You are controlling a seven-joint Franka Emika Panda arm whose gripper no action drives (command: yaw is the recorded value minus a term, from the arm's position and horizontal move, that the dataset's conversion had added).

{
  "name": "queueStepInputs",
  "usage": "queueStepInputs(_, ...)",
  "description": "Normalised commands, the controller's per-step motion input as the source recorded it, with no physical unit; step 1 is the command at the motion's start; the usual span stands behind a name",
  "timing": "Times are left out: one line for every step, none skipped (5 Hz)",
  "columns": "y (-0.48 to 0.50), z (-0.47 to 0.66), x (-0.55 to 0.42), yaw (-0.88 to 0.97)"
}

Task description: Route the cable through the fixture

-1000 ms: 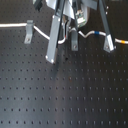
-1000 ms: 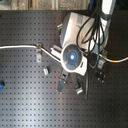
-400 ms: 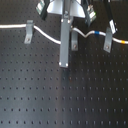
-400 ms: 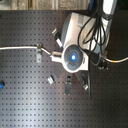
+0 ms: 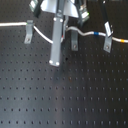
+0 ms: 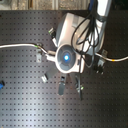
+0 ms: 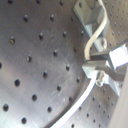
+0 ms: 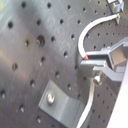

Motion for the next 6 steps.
queueStepInputs(-0.039,0.07,-0.348,0.19)
queueStepInputs(0.176,0.03,-0.304,0.37)
queueStepInputs(0.119,0.04,-0.212,0.47)
queueStepInputs(0.143,0.0,-0.082,0.25)
queueStepInputs(0.043,0.26,0.016,0.24)
queueStepInputs(0.044,0.31,-0.069,0.69)
